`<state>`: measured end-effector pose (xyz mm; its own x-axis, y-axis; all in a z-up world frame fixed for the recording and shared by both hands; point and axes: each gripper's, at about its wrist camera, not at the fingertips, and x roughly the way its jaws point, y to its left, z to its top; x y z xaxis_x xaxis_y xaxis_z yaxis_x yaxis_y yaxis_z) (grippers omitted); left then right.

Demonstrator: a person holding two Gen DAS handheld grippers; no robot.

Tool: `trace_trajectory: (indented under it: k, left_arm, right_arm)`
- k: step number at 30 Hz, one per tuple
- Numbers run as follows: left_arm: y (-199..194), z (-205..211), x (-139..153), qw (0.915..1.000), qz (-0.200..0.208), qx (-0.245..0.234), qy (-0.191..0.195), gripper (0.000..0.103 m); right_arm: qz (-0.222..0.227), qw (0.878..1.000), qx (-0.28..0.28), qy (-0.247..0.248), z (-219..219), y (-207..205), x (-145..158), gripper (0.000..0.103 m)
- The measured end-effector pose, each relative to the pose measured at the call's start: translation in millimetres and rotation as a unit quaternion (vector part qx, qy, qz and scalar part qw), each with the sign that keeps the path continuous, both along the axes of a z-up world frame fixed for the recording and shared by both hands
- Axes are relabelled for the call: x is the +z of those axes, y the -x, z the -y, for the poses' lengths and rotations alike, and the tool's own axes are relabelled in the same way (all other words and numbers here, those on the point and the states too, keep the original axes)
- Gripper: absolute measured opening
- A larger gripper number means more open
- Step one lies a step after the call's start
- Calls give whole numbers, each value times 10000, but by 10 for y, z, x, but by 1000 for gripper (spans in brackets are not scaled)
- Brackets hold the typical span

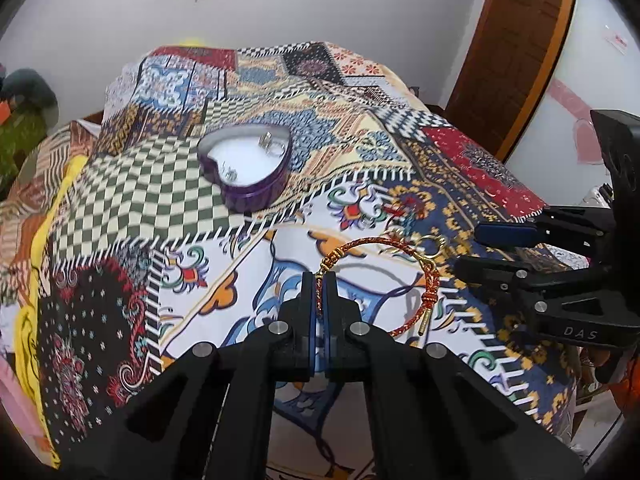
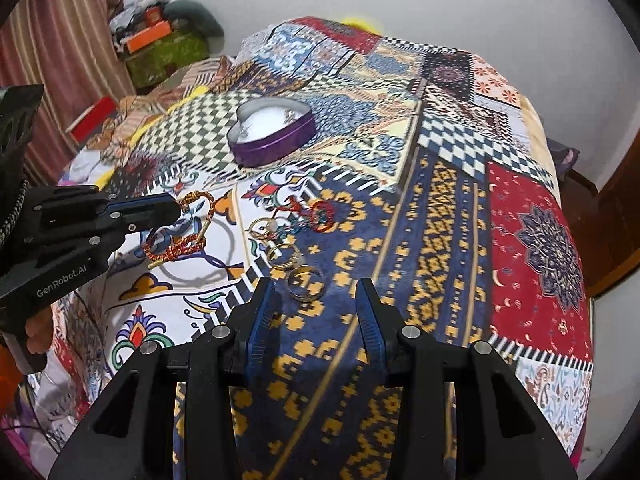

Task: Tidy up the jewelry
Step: 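Grasp a silver ring with the right tool while the left tool holds the bracelet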

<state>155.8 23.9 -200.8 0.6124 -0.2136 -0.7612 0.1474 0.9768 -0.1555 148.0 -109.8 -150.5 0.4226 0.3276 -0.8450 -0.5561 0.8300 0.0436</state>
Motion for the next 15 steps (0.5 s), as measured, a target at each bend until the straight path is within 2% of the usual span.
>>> trace_trajectory:
  k: [4,5,6,7,15]
  left_arm:
    - [15,-27,-19,10000,11,50,82,1]
    - [16,-28,-13,9999,21,52,94,1]
    - [20,-28,-3,9999,42,53,101,1]
    - [26,-28,11,9999,67,59,98,1]
    - [28,-50,151,9996,239,139,112,1]
  right_arm:
    - [67,9999,28,97,-63,-21,-61,36]
    - [90,9999,14,85,-63,-25,-62,33]
    - [86,9999,24,73,-61,-28,-63,23]
    - [71,9999,45,66,-64,-26,-61,20]
    - [70,9999,-63,-44,-33,-16,10,20]
